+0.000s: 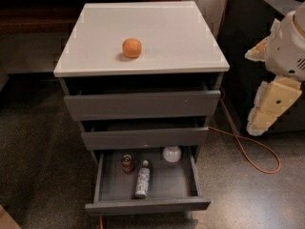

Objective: Close bottom drawer

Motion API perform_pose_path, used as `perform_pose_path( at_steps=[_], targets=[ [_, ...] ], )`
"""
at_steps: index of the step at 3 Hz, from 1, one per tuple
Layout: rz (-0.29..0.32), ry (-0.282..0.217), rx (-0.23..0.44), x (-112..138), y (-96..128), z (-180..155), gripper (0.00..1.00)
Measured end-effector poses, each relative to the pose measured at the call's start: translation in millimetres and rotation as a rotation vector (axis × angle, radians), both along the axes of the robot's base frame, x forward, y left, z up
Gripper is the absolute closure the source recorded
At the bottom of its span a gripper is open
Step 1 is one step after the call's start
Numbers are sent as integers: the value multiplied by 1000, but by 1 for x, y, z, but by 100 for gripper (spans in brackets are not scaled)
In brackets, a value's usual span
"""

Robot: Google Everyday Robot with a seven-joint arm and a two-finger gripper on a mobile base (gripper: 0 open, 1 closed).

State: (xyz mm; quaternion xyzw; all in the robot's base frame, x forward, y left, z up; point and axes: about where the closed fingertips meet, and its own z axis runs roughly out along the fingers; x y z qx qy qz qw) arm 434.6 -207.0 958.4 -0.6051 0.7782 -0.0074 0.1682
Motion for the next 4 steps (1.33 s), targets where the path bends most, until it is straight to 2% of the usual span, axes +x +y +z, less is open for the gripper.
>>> perform_pose_path(
  at_steps=[1, 2, 3, 4],
  targets=[
    [43, 31, 81, -13, 20, -31, 0],
    [79, 67, 135, -29, 38, -75, 0],
    [104, 81, 143, -37, 47, -105, 0],
    [120, 65, 167, -38, 55, -136, 0]
  ],
)
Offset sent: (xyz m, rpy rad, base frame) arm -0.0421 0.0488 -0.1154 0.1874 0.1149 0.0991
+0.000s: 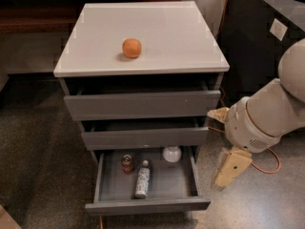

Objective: Close bottom drawer

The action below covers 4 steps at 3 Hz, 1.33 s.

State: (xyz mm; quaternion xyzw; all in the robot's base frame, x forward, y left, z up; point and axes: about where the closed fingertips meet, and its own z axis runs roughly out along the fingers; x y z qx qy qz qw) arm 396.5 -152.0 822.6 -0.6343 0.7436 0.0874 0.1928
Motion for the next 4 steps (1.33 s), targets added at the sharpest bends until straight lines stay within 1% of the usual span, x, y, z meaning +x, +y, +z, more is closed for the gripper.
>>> perform_pose_path(
  at_steps=[1, 2, 3, 4],
  targets=[
    [6, -44, 16, 3, 5, -28, 0],
    [4, -104, 44, 9, 14, -67, 0],
    [5, -121, 49, 19, 21, -91, 0],
    [3, -90, 34, 32, 31, -132, 0]
  ],
)
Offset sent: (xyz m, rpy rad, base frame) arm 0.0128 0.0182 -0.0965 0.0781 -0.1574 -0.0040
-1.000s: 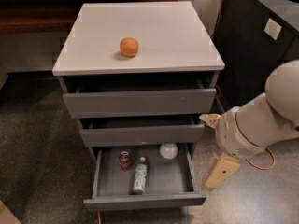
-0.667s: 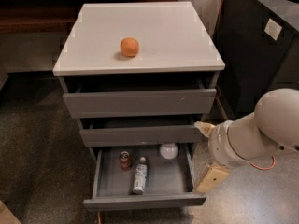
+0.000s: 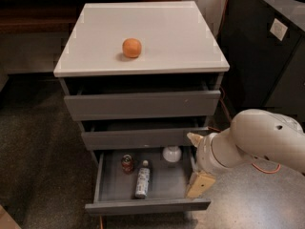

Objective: Close bottom drawer

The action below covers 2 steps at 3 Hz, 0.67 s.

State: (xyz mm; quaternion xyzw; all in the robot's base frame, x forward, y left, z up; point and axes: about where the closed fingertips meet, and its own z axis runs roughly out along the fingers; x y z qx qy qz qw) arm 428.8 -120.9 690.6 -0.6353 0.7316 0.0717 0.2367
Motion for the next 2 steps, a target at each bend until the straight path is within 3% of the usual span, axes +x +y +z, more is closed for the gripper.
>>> perform_pose_path(
  at_steps=[1, 2],
  targets=[
    [0, 0, 0, 0, 0, 0, 0],
    [71, 2, 8, 3, 5, -26, 0]
  ],
)
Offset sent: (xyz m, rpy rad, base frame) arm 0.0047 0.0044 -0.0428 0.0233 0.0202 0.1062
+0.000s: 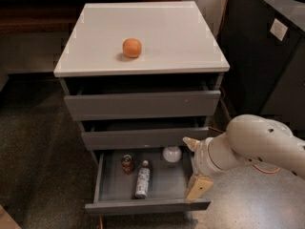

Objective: Close bottom drawer

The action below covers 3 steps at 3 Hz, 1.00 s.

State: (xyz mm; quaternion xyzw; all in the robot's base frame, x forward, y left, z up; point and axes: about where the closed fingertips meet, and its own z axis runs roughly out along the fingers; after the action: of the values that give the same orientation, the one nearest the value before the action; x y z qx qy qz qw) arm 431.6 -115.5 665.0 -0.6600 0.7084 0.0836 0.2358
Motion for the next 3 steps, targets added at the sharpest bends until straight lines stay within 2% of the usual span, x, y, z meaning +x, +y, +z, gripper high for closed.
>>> perform_pose_path(
  at_steps=[2, 3],
  targets=[
    [120, -62, 26, 20, 12, -44, 0],
    [165, -56, 46, 33, 16, -82, 0]
  ],
)
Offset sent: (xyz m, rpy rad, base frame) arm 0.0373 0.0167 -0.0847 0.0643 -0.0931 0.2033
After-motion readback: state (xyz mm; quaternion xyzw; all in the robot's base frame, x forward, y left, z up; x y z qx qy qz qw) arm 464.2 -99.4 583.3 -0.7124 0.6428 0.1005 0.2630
